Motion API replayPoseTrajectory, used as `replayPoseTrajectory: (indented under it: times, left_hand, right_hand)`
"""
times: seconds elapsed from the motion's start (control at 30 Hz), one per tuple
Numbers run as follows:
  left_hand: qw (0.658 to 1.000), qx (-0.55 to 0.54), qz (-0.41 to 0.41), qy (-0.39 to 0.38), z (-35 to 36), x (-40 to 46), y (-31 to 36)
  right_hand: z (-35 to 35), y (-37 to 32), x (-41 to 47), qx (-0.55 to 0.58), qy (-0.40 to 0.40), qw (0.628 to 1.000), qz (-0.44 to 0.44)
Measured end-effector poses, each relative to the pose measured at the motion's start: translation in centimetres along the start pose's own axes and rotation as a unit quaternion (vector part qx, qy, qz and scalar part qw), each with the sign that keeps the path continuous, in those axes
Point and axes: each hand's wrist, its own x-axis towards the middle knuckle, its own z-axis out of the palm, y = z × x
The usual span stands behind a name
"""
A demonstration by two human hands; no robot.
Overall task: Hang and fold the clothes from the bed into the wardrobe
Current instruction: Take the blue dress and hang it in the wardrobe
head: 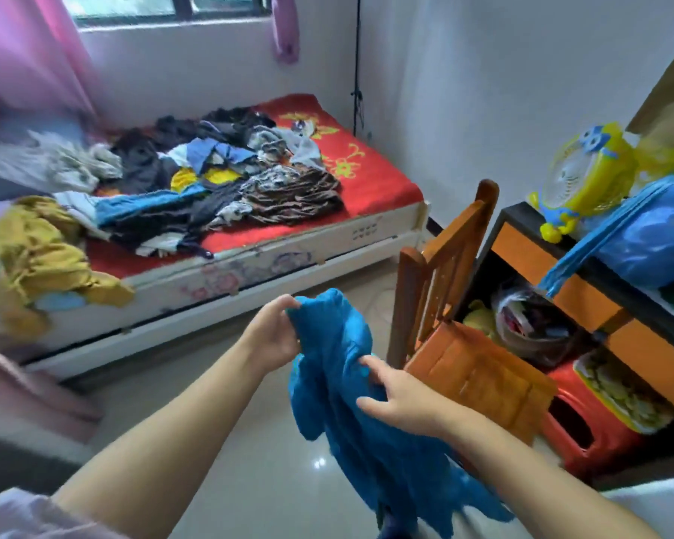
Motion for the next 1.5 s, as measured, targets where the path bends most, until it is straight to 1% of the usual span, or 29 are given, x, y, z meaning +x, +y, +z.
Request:
replayPoseTrajectory:
  times: [0.07,0.1,0.13,0.17,0.23,0.27,0.3,0.33,0.37,0.43,0.5,0.57,0.63,0.7,0.77,0.87,0.93,0.97,1.03,1.1,1.13,1.2,1.27,1.37,1.43,1.47,1.5]
  left_hand:
    - [0.999,-0.042,0.018,0.015,-2.6,-2.9,2.4]
    - [0.998,-0.046,0.02,0.024,-3.8,-4.4,3.4]
    - [0.999,-0.036,0.014,0.034,-4.9,-6.0,4.2]
    - [0.999,-0.014,0.005,0.045,-5.7,-7.6,4.9]
    - [0.997,0.026,0.001,0.069,-7.3,-10.9,6.0]
    - [0.996,0.035,0.013,0.085,-7.9,-12.5,6.5]
    - [0.993,0.035,0.028,0.105,-8.5,-14.0,6.9]
    - [0.992,0.026,0.042,0.119,-8.9,-15.4,7.1]
    - [0.99,0.015,0.056,0.128,-9.2,-16.8,7.3]
    - [0.987,-0.003,0.084,0.139,-9.3,-19.6,7.4]
    - [0.98,-0.018,0.117,0.16,-9.3,-22.3,7.6]
    - [0.967,-0.039,0.156,0.198,-9.9,-25.1,7.7]
    - [0.948,-0.075,0.191,0.242,-11.1,-28.2,7.6]
    - [0.928,-0.101,0.215,0.287,-12.5,-31.3,7.2]
    - [0.903,-0.13,0.233,0.336,-13.9,-34.2,6.8]
    - [0.857,-0.172,0.267,0.405,-16.7,-38.7,6.5]
    - [0.834,-0.203,0.271,0.435,-18.9,-41.8,6.3]
    - [0.829,-0.207,0.259,0.451,-19.9,-43.2,6.1]
    - [0.831,-0.19,0.211,0.478,-22.0,-45.9,5.6]
    - [0.836,-0.144,0.156,0.507,-23.7,-47.9,5.2]
    - [0.83,-0.117,0.144,0.525,-24.5,-48.9,5.2]
    - [0.795,-0.09,0.177,0.573,-26.6,-51.2,5.9]
    - [0.765,-0.086,0.224,0.598,-27.9,-53.6,7.2]
    - [0.747,-0.072,0.263,0.607,-29.8,-57.9,9.4]
    - [0.732,-0.068,0.302,0.608,-31.3,-61.0,10.8]
    - [0.724,-0.073,0.322,0.606,-32.2,-62.4,11.4]
    - [0.716,-0.085,0.339,0.604,-33.1,-63.8,12.0]
  right_hand:
    - [1.8,-2.5,1.5,-0.081,-0.068,0.994,-0.033]
    - [2.7,-3.6,2.4,-0.119,-0.095,0.987,-0.053]
    - [3.4,-4.6,3.3,-0.143,-0.107,0.981,-0.076]
    - [4.1,-5.6,4.4,-0.15,-0.095,0.98,-0.094]
    - [4.7,-7.5,6.4,-0.137,-0.015,0.983,-0.117]
    - [4.8,-8.6,7.4,-0.108,0.031,0.984,-0.136]
    - [4.9,-9.7,8.3,-0.076,0.051,0.983,-0.161]
    - [5.0,-11.1,9.0,-0.05,0.036,0.979,-0.194]
    - [5.3,-12.6,9.5,-0.043,-0.017,0.973,-0.228]
    - [6.6,-15.5,10.1,-0.086,-0.142,0.943,-0.287]
    - [8.3,-17.8,10.4,-0.142,-0.211,0.91,-0.327]
    - [9.5,-19.7,10.6,-0.163,-0.26,0.896,-0.321]
    - [9.9,-21.6,11.1,-0.231,-0.292,0.867,-0.332]
    - [10.2,-23.4,11.7,-0.311,-0.301,0.819,-0.376]
    - [10.7,-24.9,12.2,-0.367,-0.317,0.773,-0.408]
    - [11.7,-27.5,13.1,-0.448,-0.351,0.719,-0.399]
    - [12.1,-30.3,13.6,-0.475,-0.336,0.7,-0.413]
    - [12.2,-32.1,14.0,-0.478,-0.316,0.699,-0.427]
    - [12.6,-36.1,14.6,-0.475,-0.271,0.704,-0.454]
    - [13.1,-40.4,15.1,-0.482,-0.226,0.695,-0.484]
    - [13.5,-42.3,15.2,-0.489,-0.213,0.688,-0.491]
    - [14.6,-46.0,15.2,-0.515,-0.198,0.667,-0.5]
    - [16.1,-49.1,14.6,-0.514,-0.182,0.654,-0.525]
    - [19.4,-53.5,13.6,-0.459,-0.138,0.671,-0.565]
    - [21.9,-55.9,13.1,-0.433,-0.081,0.649,-0.62]
    - [23.0,-57.0,13.1,-0.394,-0.082,0.648,-0.647]
    - [24.0,-57.9,13.3,-0.348,-0.114,0.656,-0.66]
